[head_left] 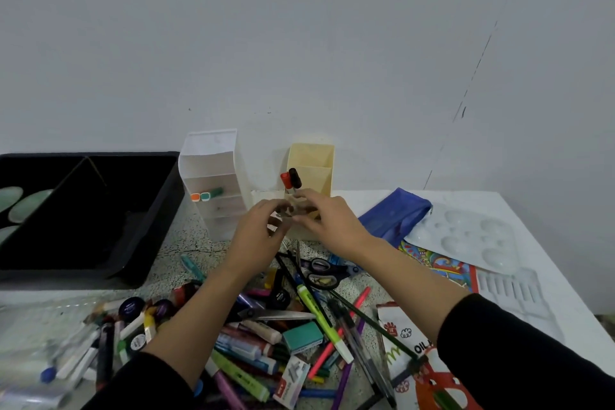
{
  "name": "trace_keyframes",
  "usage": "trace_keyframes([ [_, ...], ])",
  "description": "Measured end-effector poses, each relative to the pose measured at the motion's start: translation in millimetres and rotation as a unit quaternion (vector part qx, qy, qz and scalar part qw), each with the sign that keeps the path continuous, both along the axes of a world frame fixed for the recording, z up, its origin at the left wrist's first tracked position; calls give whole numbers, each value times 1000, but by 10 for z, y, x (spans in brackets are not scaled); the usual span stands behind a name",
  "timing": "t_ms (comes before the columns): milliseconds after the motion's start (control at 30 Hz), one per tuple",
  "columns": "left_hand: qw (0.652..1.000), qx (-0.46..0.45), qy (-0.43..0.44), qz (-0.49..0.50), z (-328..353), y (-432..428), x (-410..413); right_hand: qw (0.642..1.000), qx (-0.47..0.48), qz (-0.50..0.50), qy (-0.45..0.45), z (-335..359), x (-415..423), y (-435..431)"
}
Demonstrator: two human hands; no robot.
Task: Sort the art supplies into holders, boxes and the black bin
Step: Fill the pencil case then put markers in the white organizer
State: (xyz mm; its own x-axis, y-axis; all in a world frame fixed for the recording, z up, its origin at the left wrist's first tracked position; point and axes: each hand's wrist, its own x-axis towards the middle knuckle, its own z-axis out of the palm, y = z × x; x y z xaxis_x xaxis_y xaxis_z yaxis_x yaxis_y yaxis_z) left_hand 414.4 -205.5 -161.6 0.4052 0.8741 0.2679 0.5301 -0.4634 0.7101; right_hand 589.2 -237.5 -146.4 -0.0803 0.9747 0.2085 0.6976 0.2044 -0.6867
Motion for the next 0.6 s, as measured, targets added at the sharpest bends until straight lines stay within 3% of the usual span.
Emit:
trace_keyframes([
  [233, 997, -2, -62, 42, 81, -339, -130, 997, 63, -33, 35, 94, 131, -467],
  [333, 992, -3, -122, 3, 200, -586, -117, 1000, 14, -23, 8, 174, 239, -784],
  [433, 987, 14, -23, -156, 300, -762, -75, 991, -104, 26, -85, 222, 335, -1054],
  [533, 935, 48, 136, -325, 248, -942, 2, 963, -199, 62, -168, 248, 365, -1303],
  [600, 899, 82, 192, -386, 149, -1064, 64, 951, -243, 68, -179, 254, 345, -1462],
])
